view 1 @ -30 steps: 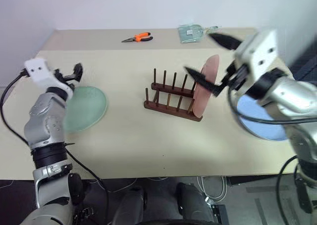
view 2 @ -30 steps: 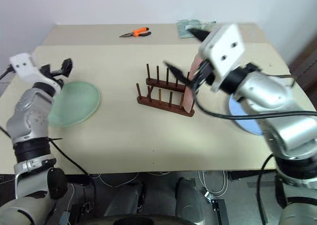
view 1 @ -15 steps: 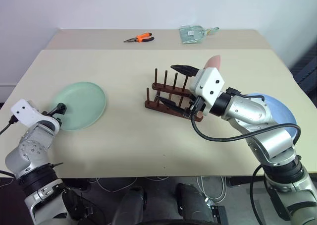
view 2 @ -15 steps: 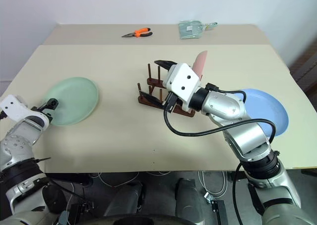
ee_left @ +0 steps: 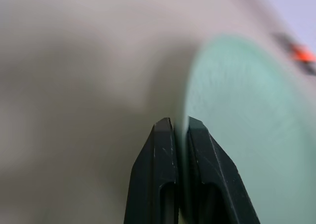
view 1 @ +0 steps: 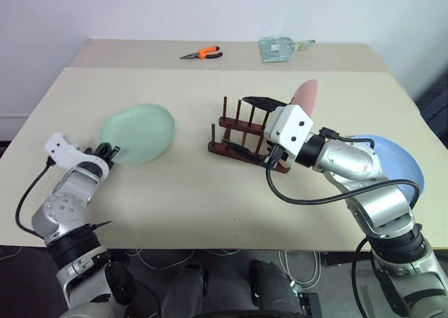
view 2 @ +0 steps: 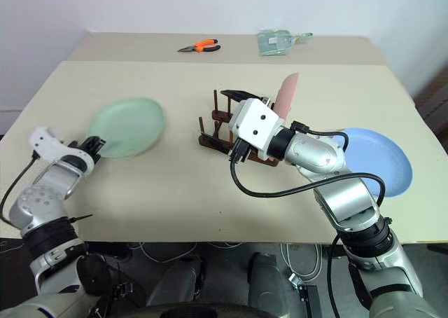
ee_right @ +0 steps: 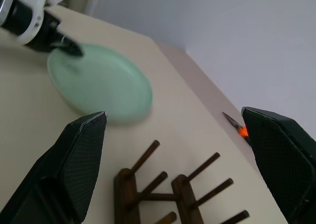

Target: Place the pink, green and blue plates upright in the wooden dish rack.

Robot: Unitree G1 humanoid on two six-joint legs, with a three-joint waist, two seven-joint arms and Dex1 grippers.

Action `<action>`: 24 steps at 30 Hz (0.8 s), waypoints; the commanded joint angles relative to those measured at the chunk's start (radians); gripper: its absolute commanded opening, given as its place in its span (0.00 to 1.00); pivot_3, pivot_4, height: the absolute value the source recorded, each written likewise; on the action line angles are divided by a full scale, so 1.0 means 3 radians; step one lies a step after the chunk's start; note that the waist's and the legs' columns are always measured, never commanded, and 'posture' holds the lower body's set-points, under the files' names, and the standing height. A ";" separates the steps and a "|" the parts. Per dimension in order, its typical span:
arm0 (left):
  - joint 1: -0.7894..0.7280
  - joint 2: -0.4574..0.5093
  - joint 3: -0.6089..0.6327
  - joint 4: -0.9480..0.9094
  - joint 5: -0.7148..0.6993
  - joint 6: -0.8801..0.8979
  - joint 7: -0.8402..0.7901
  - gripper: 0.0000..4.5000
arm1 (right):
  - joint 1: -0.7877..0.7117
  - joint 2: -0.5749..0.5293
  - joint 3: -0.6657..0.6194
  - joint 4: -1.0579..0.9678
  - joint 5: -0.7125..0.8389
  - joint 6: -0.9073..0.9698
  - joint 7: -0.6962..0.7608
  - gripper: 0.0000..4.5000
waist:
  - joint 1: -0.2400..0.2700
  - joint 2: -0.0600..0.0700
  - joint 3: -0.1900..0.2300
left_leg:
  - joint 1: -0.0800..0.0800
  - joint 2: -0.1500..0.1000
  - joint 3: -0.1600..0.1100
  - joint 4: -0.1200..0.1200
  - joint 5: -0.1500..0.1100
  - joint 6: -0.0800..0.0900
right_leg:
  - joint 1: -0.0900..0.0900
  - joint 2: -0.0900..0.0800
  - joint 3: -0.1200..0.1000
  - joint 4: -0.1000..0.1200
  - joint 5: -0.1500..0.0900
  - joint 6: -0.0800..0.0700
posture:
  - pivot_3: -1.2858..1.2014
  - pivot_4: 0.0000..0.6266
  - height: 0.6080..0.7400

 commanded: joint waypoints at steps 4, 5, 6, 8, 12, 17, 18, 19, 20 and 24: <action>-0.0624 0.0325 -0.0876 -0.0542 0.0336 -0.0510 -0.0491 0.01 | -0.0622 0.0061 0.0354 0.0453 -0.0756 -0.0624 0.0069 1.00 | -0.0026 0.0000 0.0001 | 0.0000 0.0001 0.0003 -0.0002 0.0002 -0.0003 | -0.0004 0.0002 0.0001 0.0001 0.0001 -0.0001 | 0.52 0.24 1.00; -0.0712 0.0324 -0.0970 -0.0558 0.0359 -0.0542 -0.0522 0.01 | -0.0718 0.0082 0.0424 0.0583 -0.0890 -0.0738 0.0058 1.00 | -0.0026 0.0001 0.0000 | 0.0000 0.0001 0.0003 -0.0003 0.0002 -0.0004 | -0.0004 0.0002 0.0001 0.0001 0.0001 -0.0002 | 0.52 0.24 1.00; -0.0780 0.0316 -0.1045 -0.0563 0.0384 -0.0569 -0.0542 0.01 | -0.0795 0.0104 0.0480 0.0705 -0.1010 -0.0840 0.0041 1.00 | -0.0028 0.0001 0.0000 | 0.0000 0.0001 0.0004 -0.0004 0.0002 -0.0004 | -0.0003 0.0002 0.0001 -0.0001 0.0001 -0.0002 | 0.52 0.24 1.00; -0.0903 0.0284 -0.1190 -0.0589 0.0417 -0.0604 -0.0576 0.01 | -0.0920 0.0136 0.0590 0.0944 -0.1249 -0.1049 0.0023 1.00 | -0.0042 0.0001 0.0000 | 0.0001 0.0001 0.0004 -0.0005 0.0002 -0.0004 | -0.0002 0.0002 0.0001 -0.0004 0.0001 -0.0001 | 0.52 0.24 1.00; -0.1047 0.0209 -0.1323 -0.0666 0.0379 -0.0600 -0.0585 0.01 | -0.1010 0.0222 0.0692 0.1244 -0.1575 -0.1288 -0.0036 1.00 | -0.0077 0.0000 0.0001 | 0.0000 0.0001 0.0004 -0.0005 0.0002 -0.0004 | -0.0003 0.0002 0.0002 -0.0003 0.0001 -0.0001 | 0.52 0.24 1.00; -0.1055 0.0206 -0.1377 -0.0769 0.0331 -0.0518 -0.0593 0.00 | -0.1031 0.0314 0.0693 0.1438 -0.1888 -0.1396 -0.0102 0.81 | -0.0095 0.0001 0.0001 | 0.0000 0.0002 0.0004 -0.0008 0.0002 -0.0003 | -0.0007 0.0003 0.0004 0.0000 0.0002 -0.0002 | 0.52 0.24 1.00; -0.1053 0.0209 -0.1377 -0.0781 0.0317 -0.0499 -0.0592 0.00 | -0.1026 0.0326 0.0692 0.1454 -0.1939 -0.1412 -0.0110 0.70 | -0.0092 0.0001 0.0001 | 0.0000 0.0002 0.0004 -0.0007 0.0002 -0.0003 | -0.0007 0.0004 0.0004 0.0000 0.0002 -0.0002 | 0.52 0.24 1.00; -0.1048 0.0212 -0.1374 -0.0796 0.0296 -0.0472 -0.0599 0.00 | -0.1025 0.0331 0.0695 0.1473 -0.2012 -0.1433 -0.0136 0.60 | -0.0089 0.0001 0.0001 | 0.0000 0.0002 0.0004 -0.0007 0.0002 -0.0004 | -0.0007 0.0003 0.0004 0.0000 0.0002 -0.0002 | 0.52 0.24 1.00; -0.1045 0.0213 -0.1371 -0.0808 0.0278 -0.0447 -0.0605 0.00 | -0.1027 0.0337 0.0694 0.1494 -0.2078 -0.1456 -0.0163 0.49 | -0.0086 0.0001 0.0001 | 0.0000 0.0002 0.0004 -0.0007 0.0002 -0.0003 | -0.0007 0.0004 0.0004 0.0000 0.0002 -0.0002 | 0.52 0.24 1.00; -0.1038 0.0185 -0.1295 -0.0834 0.0178 -0.0349 -0.0592 0.00 | -0.1029 0.0374 0.0663 0.1531 -0.2253 -0.1505 -0.0231 0.04 | -0.0085 0.0002 0.0002 | 0.0000 0.0001 0.0004 -0.0006 0.0002 -0.0003 | -0.0007 0.0004 0.0004 0.0000 0.0002 -0.0002 | 0.52 0.24 1.00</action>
